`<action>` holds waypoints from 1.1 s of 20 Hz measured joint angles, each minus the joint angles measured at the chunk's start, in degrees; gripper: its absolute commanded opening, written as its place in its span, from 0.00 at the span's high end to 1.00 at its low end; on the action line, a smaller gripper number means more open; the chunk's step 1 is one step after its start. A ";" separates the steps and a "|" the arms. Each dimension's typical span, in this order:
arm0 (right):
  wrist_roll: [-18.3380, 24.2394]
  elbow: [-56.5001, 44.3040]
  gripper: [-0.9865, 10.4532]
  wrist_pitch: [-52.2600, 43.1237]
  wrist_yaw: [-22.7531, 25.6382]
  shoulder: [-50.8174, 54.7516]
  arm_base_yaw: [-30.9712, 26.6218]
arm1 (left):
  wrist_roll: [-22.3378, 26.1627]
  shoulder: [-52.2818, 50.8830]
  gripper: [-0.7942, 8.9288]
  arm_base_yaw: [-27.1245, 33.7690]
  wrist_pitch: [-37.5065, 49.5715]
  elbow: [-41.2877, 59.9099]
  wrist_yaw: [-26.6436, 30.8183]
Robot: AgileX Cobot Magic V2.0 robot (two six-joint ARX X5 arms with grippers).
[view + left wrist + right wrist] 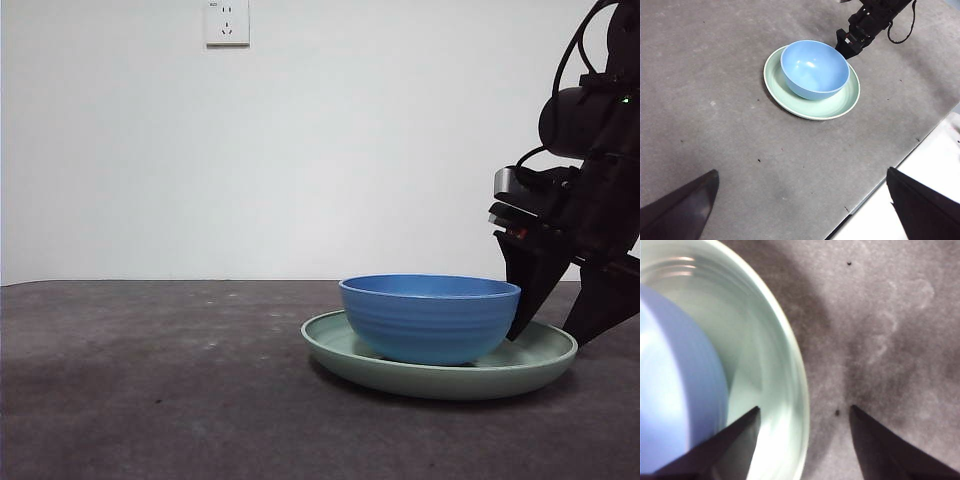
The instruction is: Pick up the blue bowl, put it on the green plate, put it on desk
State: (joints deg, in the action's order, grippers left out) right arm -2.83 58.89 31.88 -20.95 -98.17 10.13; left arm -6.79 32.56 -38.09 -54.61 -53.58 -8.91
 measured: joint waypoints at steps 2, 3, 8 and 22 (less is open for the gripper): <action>0.00 0.00 0.76 -0.15 0.00 -0.13 0.00 | 0.00 0.00 0.23 0.00 0.00 -0.02 0.00; 0.00 0.00 0.81 -0.28 0.00 -0.13 0.00 | 0.00 0.00 0.23 0.00 0.00 -0.02 0.00; 0.02 0.00 0.90 -0.46 -0.15 -0.15 0.00 | 0.00 0.00 0.23 0.00 0.02 -0.02 0.00; -4.44 4.07 0.90 1.09 -6.64 -0.15 0.94 | -0.17 0.00 0.23 0.00 0.04 -0.02 0.00</action>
State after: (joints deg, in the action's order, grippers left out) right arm -7.27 62.96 32.97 -27.59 -98.32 11.07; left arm -6.96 32.56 -38.09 -54.57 -53.60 -8.91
